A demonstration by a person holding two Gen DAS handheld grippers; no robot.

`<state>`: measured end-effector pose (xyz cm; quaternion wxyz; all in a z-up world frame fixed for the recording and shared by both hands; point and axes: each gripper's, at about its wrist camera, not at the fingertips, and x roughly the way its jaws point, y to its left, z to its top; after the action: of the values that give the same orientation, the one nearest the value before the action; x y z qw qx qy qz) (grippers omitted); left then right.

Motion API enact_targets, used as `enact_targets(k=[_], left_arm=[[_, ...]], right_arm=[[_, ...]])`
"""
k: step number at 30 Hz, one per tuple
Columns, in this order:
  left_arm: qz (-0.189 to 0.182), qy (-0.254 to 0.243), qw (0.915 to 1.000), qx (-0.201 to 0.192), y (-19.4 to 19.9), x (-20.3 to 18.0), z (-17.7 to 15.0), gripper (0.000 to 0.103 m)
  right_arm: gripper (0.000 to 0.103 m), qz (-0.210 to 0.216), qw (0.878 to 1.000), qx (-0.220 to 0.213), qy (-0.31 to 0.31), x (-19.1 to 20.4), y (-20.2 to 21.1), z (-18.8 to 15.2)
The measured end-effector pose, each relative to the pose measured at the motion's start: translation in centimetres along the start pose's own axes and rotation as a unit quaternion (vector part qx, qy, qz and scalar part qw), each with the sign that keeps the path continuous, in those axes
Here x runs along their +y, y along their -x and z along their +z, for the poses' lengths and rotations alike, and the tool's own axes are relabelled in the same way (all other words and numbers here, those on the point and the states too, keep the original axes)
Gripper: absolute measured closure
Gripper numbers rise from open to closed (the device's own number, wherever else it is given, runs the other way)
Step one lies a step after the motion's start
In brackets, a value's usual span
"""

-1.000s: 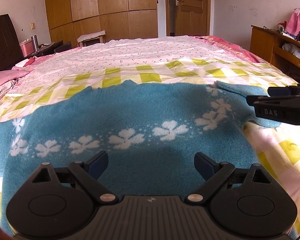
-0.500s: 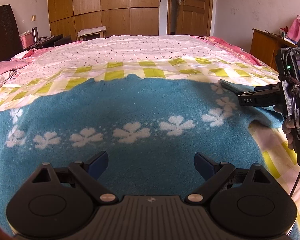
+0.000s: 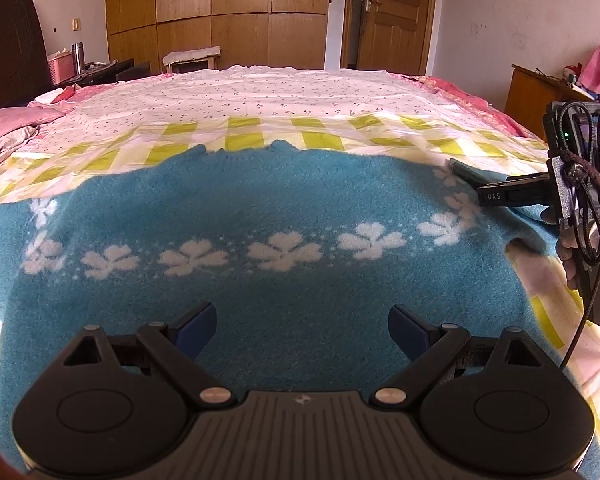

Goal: Fold small clothes
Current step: 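Grasp the teal sleeve cuff with the right gripper and lift it, then carry the sleeve across the sweater body toward the left gripper and lay it down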

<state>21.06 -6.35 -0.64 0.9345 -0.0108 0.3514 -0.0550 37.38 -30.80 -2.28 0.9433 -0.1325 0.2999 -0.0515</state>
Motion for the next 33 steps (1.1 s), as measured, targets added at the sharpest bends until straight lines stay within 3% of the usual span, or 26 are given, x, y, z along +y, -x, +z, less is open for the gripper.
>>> enact_targets(k=[1, 3, 8, 12, 21, 27, 33], left_arm=[[0.001, 0.000, 1.0000, 0.000, 0.1, 0.2, 0.0, 0.005], [0.003, -0.001, 1.0000, -0.002, 0.4, 0.6, -0.2, 0.005], [0.007, 0.000, 0.9999, -0.011, 1.4, 2.0, -0.7, 0.005], [0.010, 0.007, 0.9997, -0.020, 2.5, 3.6, -1.1, 0.005], [0.038, 0.041, 0.9975, -0.043, 5.1, 8.8, -2.5, 0.005], [0.058, 0.072, 0.9945, -0.049, 5.4, 12.4, -3.7, 0.005], [0.043, 0.107, 0.9921, -0.051, 4.9, 14.8, -4.4, 0.005]], right_arm=[[0.085, -0.003, 1.000, 0.004, -0.010, -0.2, 0.0, 0.1], [0.091, 0.003, 0.999, 0.007, -0.031, -0.6, 0.3, 0.4], [0.093, 0.023, 0.997, -0.009, -0.079, -1.4, 2.7, 2.3], [0.093, 0.060, 0.993, -0.034, -0.092, 0.5, 5.5, 4.6], [0.094, 0.165, 0.983, -0.056, -0.065, 11.8, 8.5, 8.4], [0.094, 0.207, 0.977, -0.034, -0.031, 20.8, 8.0, 7.6], [0.094, 0.223, 0.974, -0.032, 0.001, 26.7, 8.8, 6.5]])
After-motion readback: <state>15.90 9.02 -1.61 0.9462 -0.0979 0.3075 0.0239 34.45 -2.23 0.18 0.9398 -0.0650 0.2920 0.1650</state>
